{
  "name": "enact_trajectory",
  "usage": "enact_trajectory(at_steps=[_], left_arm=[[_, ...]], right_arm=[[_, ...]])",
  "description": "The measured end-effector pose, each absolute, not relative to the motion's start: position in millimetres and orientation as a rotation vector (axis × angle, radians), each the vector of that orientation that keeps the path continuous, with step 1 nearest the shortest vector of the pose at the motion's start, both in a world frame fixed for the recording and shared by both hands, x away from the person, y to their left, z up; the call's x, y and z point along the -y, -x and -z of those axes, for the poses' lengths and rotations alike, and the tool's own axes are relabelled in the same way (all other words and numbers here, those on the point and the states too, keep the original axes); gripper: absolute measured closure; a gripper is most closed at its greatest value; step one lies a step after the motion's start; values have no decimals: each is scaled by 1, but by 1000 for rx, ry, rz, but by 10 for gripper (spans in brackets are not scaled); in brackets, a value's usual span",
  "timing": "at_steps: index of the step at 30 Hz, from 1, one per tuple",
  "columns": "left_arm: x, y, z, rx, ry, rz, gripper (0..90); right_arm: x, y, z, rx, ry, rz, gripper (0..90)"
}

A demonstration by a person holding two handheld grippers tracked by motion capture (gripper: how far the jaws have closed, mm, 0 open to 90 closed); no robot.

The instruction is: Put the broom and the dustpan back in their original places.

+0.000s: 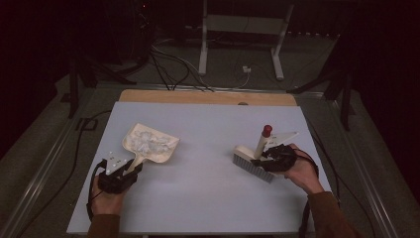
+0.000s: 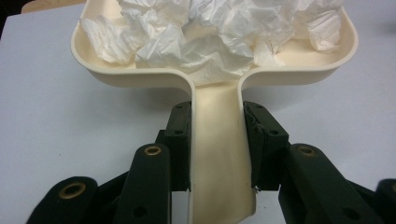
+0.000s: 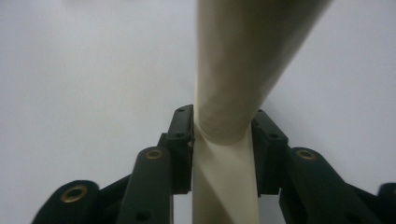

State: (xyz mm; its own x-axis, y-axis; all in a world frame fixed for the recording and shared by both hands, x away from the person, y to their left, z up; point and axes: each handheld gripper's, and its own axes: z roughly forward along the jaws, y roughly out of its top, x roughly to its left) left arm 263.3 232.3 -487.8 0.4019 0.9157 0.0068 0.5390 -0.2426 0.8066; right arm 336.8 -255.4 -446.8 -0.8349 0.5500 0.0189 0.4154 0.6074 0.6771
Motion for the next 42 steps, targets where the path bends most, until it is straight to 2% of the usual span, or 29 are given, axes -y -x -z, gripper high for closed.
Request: enact_trajectory(at_steps=[13,28,42], left_arm=[[-232,-263,488,-1251,-1909,-639,666],[-232,-263,488,-1265,-1900,-642,665],[-232,-260,489,-1319,-1875,-670,666]], right_arm=[[244,-320,414,-2317,-1044,-1259,627],[223,-306,418,-1956,-1309,-1243,681],[253,-319,408,-2040,-1314,-1247,699]])
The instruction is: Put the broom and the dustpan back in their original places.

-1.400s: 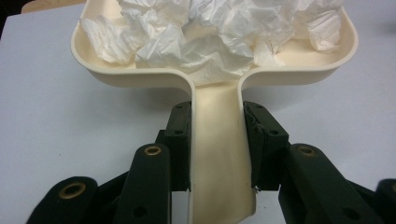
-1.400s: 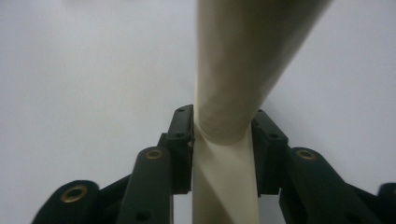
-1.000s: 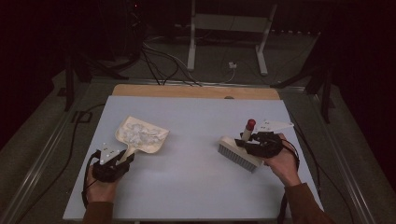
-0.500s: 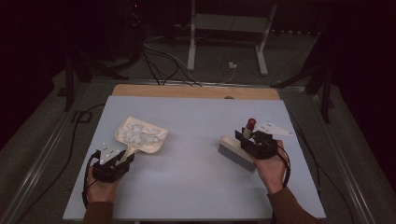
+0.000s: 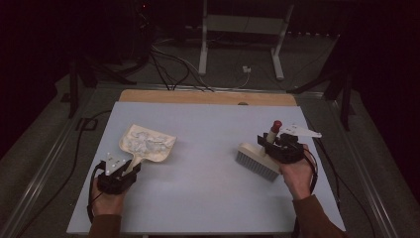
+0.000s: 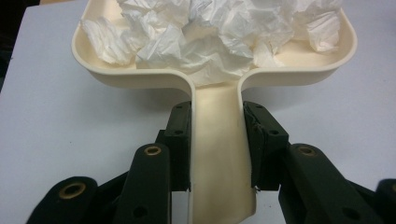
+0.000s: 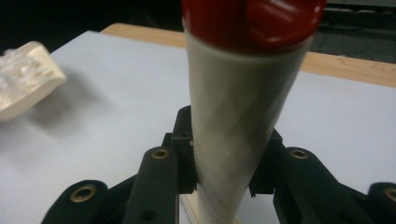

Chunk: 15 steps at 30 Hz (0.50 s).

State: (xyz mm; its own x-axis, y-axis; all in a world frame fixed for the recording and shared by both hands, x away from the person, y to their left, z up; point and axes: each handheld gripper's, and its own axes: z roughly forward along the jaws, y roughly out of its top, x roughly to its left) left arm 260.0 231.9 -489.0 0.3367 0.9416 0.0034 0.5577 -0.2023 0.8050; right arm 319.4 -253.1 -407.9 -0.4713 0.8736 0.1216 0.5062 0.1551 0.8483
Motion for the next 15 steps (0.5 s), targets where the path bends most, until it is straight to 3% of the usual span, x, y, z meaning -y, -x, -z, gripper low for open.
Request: enact_trajectory(at_steps=[15], left_arm=[[-230,-258,490,-1332,-1878,-677,666]], right_arm=[[295,-319,395,-2304,-1199,-1231,699]])
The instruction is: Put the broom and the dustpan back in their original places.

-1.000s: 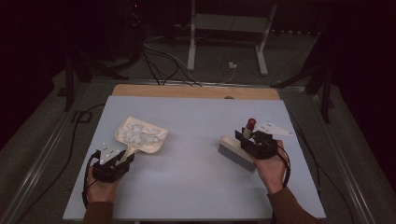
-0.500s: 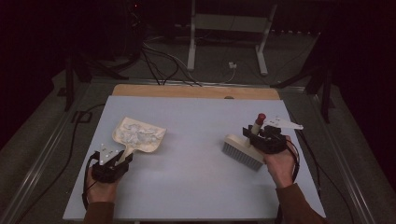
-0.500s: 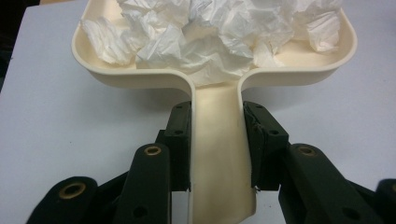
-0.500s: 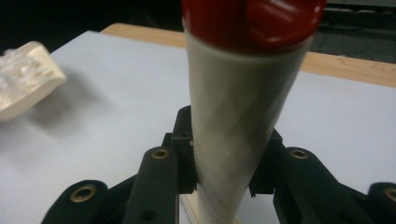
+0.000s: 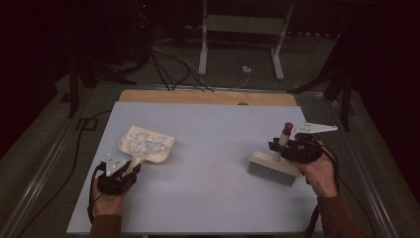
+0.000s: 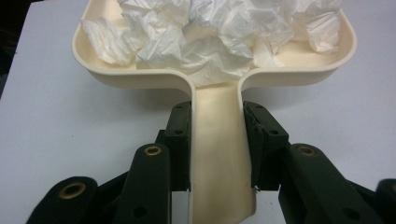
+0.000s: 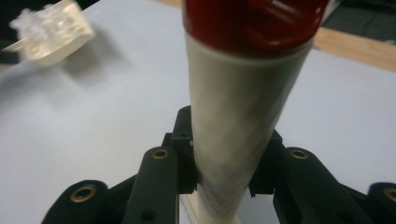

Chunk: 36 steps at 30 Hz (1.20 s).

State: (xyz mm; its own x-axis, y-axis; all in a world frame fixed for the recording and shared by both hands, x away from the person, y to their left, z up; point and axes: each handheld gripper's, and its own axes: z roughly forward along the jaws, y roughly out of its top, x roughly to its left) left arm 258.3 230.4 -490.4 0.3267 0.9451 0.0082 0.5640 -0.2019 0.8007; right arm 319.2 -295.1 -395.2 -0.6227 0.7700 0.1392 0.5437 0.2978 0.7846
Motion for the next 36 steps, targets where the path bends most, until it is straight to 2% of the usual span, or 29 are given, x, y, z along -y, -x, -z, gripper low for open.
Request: enact_trajectory(at_steps=[14,23,29,36], left_arm=[[-231,-258,492,-1364,-1861,-682,666],[-227,-259,493,-1401,-1844,-697,665],[-224,-261,495,-1429,-1831,-701,665],[-216,-266,499,-1486,-1798,-715,665]], right_arm=[[309,-325,400,-2602,-1136,-1282,700],[307,-359,417,-2625,-1263,-1290,696],[298,-380,433,-2557,-1370,-1220,672],[285,-391,451,-2458,-1409,-977,615]])
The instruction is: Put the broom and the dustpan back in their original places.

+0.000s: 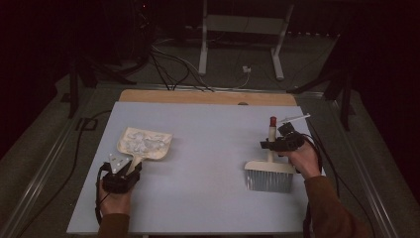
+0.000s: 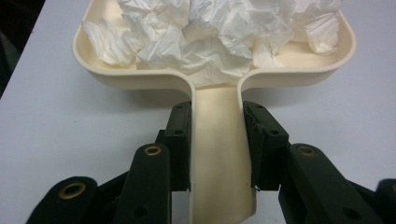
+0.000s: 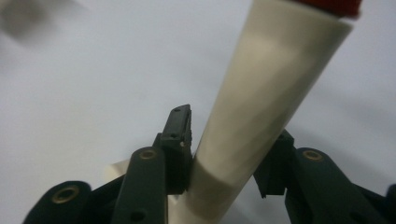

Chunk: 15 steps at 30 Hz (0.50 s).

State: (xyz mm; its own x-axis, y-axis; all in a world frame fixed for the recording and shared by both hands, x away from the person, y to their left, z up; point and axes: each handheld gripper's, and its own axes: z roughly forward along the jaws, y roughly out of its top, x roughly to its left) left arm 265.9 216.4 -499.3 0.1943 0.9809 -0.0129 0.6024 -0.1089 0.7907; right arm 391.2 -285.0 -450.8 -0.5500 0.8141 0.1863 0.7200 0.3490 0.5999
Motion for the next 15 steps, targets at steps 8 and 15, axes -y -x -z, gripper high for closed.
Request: enact_trajectory(at_steps=[8,15], left_arm=[[-202,-274,505,-1522,-1801,-723,665],[-192,-279,511,-1551,-1794,-724,665]], right_arm=[[280,-404,474,-2417,-1502,-913,606],[277,-414,492,-2410,-1566,-870,599]])
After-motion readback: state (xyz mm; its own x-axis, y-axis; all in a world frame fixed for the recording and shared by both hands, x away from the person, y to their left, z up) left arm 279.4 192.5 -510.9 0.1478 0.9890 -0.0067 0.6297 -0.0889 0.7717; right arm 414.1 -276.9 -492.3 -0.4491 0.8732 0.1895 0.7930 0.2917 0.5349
